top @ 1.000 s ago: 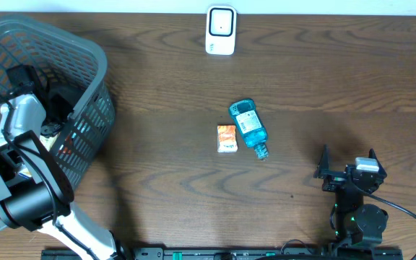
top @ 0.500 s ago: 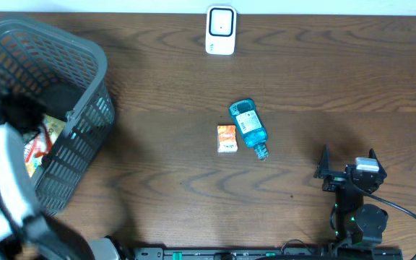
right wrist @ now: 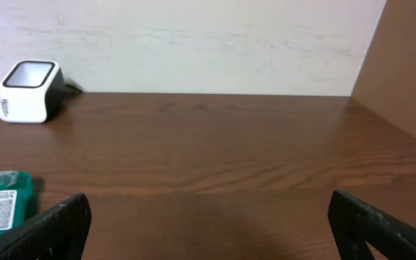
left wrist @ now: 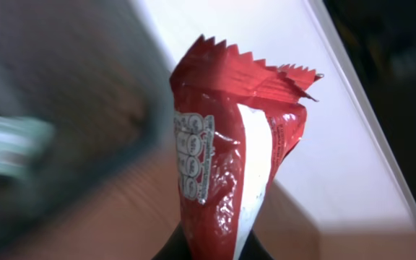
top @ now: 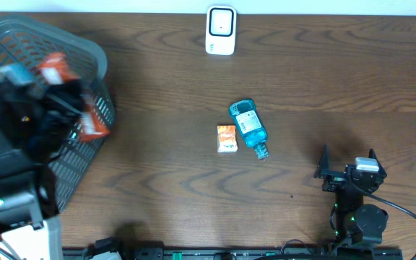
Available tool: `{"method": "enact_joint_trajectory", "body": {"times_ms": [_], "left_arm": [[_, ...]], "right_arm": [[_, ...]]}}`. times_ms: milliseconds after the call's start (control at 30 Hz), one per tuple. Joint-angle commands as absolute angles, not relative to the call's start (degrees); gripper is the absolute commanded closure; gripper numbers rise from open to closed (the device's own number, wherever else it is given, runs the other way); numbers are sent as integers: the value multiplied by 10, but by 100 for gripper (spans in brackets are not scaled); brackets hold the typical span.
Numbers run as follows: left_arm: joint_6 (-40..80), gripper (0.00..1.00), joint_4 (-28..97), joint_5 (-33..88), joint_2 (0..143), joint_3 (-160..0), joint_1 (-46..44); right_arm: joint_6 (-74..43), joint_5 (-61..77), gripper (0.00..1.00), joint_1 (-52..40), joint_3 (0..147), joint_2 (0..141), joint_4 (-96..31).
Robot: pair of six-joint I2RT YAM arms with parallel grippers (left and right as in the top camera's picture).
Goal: Scan the item barcode
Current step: 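Carry the red snack bar out and set it left of the packet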
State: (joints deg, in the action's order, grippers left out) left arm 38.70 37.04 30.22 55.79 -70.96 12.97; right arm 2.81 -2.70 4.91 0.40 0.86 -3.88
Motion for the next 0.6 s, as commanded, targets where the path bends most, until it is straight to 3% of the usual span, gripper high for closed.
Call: {"method": "enact_joint_trajectory", "body": {"times_ms": [0, 167, 333, 567], "left_arm": [[333, 92, 371, 316, 569, -714, 11], [316, 93, 410, 154, 627, -712, -161], [377, 93, 413, 17, 724, -703, -281], [549, 93, 382, -27, 892, -703, -321]], "right_arm": [[35, -26, 1, 44, 3, 7, -41], [35, -26, 1, 44, 3, 7, -41], [35, -26, 1, 44, 3, 7, -41], [35, -26, 1, 44, 3, 7, -41]]}}
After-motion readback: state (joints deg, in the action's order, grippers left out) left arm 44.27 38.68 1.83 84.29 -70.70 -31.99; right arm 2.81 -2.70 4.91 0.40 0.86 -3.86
